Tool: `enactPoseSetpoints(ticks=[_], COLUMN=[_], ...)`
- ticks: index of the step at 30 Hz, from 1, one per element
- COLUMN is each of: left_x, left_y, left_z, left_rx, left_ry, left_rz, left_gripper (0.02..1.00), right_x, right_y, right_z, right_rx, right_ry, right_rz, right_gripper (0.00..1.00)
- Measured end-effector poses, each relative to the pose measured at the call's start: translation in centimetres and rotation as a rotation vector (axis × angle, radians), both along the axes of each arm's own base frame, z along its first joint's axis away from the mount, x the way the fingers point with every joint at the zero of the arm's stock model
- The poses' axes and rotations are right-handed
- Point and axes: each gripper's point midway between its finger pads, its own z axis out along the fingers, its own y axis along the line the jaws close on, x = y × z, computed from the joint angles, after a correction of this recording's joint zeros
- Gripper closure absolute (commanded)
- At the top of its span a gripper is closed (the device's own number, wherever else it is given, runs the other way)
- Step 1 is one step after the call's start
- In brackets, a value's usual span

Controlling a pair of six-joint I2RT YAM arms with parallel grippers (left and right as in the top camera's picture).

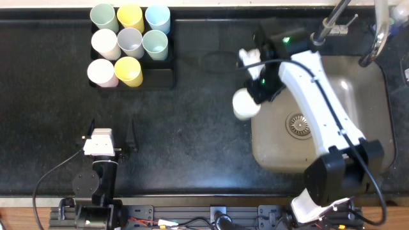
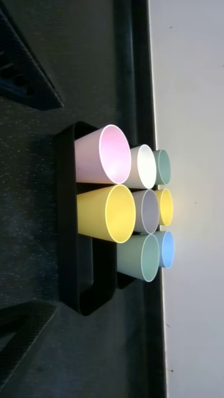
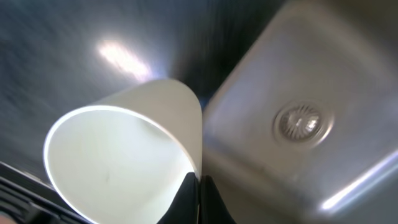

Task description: Store Cups

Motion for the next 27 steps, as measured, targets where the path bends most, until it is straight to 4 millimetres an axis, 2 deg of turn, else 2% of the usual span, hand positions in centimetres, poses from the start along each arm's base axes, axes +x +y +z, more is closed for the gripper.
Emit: enactPoseSetpoints(ticks=[2, 5, 8, 10, 13, 16, 20, 24, 27], left_x=[0.0, 0.0, 0.0, 0.0, 0.0, 0.0, 0.0, 0.0, 0.0], left_y=[0.0, 0.0, 0.0, 0.0, 0.0, 0.0, 0.0, 0.0, 0.0], left_z=[0.0, 0.0, 0.0, 0.0, 0.0, 0.0, 0.0, 0.0, 0.0], left_rx=[0.0, 0.0, 0.0, 0.0, 0.0, 0.0, 0.0, 0.0, 0.0], left_ry=[0.0, 0.0, 0.0, 0.0, 0.0, 0.0, 0.0, 0.0, 0.0], left_rz=[0.0, 0.0, 0.0, 0.0, 0.0, 0.0, 0.0, 0.0, 0.0], left_gripper=[0.02, 0.02, 0.02, 0.02, 0.02, 0.02, 0.018, 0.02, 0.02], right_x=[1.1, 2.1, 2.6, 2.8, 3.5, 4.4, 6.0, 6.2, 6.4], right_y=[1.1, 2.9, 4.7, 6.4, 10.9, 15.7, 20.9, 22.6, 23.0], right_z=[3.0, 6.6, 8.8, 10.3, 12.1, 12.1, 10.9, 9.2, 7.9], right_rx=[0.054, 0.139, 0.192, 0.22, 0.267, 0.292, 0.301, 0.278, 0.255], right_ry=[-0.071, -0.156, -0.217, -0.253, -0.314, -0.347, -0.405, -0.398, -0.381], right_rz=[0.002, 0.008, 0.026, 0.052, 0.13, 0.199, 0.253, 0.264, 0.261], right_gripper=[0.956, 0.956, 0.956, 0.958, 0.958, 0.958, 0.958, 0.958, 0.958])
